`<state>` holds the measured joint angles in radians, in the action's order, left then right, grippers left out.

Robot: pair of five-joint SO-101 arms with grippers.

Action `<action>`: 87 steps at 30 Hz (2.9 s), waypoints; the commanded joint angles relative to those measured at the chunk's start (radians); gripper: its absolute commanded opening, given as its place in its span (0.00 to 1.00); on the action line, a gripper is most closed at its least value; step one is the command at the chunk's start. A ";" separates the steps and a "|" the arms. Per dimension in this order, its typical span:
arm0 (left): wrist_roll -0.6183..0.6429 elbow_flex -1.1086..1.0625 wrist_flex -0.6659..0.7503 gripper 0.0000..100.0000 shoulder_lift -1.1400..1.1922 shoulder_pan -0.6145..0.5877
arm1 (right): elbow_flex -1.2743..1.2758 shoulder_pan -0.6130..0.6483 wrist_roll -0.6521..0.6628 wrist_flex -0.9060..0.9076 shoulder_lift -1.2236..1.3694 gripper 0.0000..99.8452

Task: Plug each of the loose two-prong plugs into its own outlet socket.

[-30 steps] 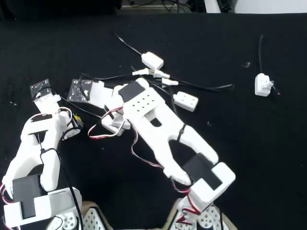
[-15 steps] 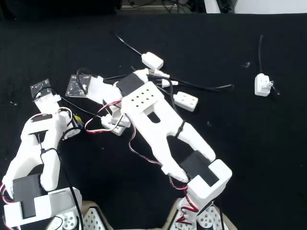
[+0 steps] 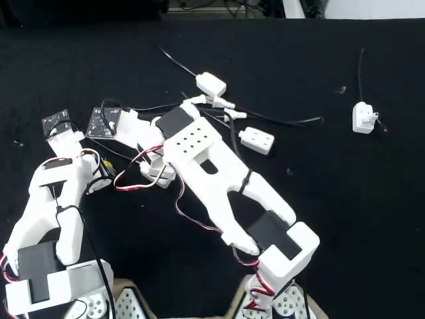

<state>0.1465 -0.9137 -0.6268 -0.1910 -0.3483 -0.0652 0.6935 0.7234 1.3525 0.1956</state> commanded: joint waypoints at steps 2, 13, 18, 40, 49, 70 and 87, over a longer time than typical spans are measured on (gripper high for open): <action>0.009 0.033 -0.003 0.21 0.005 -0.033 | 0.007 -0.002 0.015 -0.017 0.005 0.01; 0.009 0.031 -0.003 0.21 0.005 -0.033 | -0.084 -0.018 0.015 -0.011 0.111 0.01; 0.009 0.031 -0.003 0.21 0.005 -0.033 | -0.113 -0.043 0.049 0.006 0.117 0.01; 0.009 0.031 -0.003 0.21 0.005 -0.033 | 0.417 -0.097 0.051 -0.121 -0.077 0.11; 0.009 0.030 -0.003 0.21 0.005 -0.033 | 0.460 -0.097 0.015 -0.247 0.001 0.12; 0.009 0.030 -0.003 0.21 0.005 -0.033 | 0.542 -0.109 0.014 -0.244 -0.056 0.12; 0.009 0.030 -0.003 0.21 0.005 -0.033 | 0.593 -0.160 0.021 -0.302 -0.101 0.01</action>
<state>0.1465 -0.9137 -0.6268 -0.1910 -0.3498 0.5209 0.5738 0.7465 1.0257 0.1588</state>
